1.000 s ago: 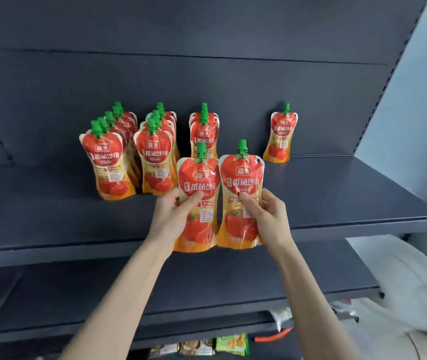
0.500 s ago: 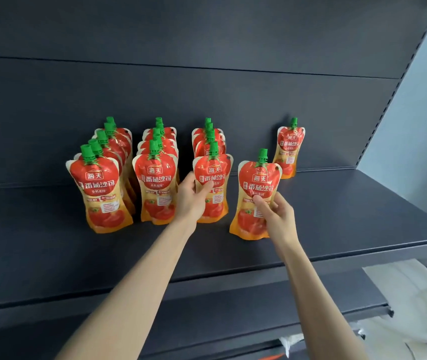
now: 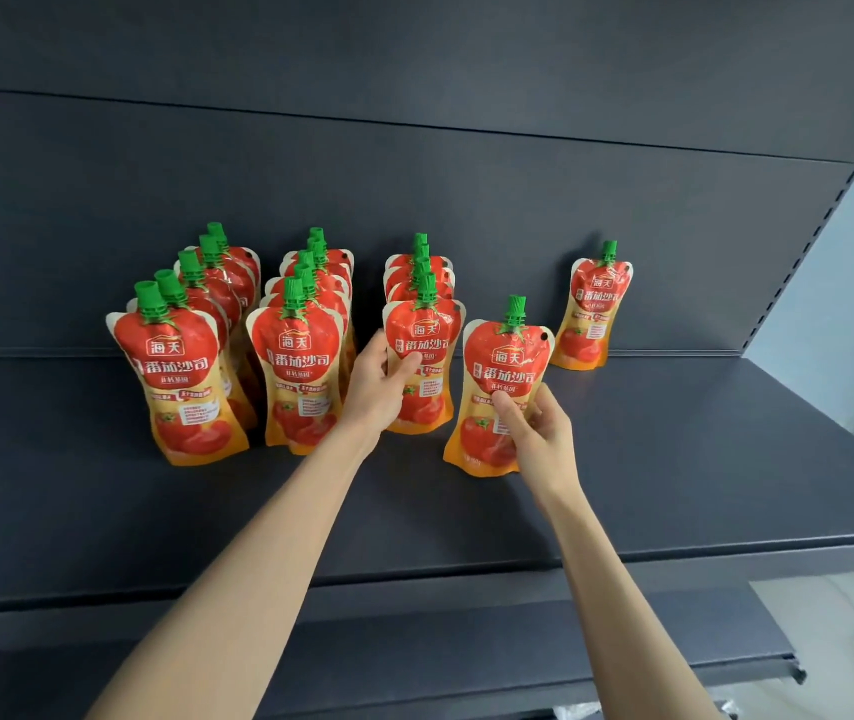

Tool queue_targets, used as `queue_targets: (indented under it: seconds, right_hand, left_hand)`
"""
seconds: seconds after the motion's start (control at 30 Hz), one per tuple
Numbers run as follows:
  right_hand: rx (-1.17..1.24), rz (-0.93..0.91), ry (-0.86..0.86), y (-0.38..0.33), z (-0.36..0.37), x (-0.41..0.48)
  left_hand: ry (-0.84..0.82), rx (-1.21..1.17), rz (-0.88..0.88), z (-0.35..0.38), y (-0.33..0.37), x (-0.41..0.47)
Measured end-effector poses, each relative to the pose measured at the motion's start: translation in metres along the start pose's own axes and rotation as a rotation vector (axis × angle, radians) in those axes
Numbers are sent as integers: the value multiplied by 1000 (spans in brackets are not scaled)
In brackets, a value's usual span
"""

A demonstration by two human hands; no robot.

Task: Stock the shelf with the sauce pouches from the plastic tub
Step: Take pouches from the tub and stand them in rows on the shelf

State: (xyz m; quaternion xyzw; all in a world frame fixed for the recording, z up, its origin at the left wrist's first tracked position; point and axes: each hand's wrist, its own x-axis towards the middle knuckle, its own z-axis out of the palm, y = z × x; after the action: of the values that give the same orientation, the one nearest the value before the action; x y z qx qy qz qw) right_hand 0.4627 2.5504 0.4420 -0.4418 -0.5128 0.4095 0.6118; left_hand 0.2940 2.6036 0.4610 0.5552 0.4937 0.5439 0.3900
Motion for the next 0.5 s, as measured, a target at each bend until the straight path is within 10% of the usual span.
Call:
queue_targets:
  seconds: [0.3, 0.5]
  right_hand:
    - [-20, -14, -53, 6, 11, -2]
    - [-38, 1, -59, 13, 40, -2]
  left_hand:
    - [7, 61, 102, -9, 0, -31]
    - [337, 168, 243, -41, -10, -77]
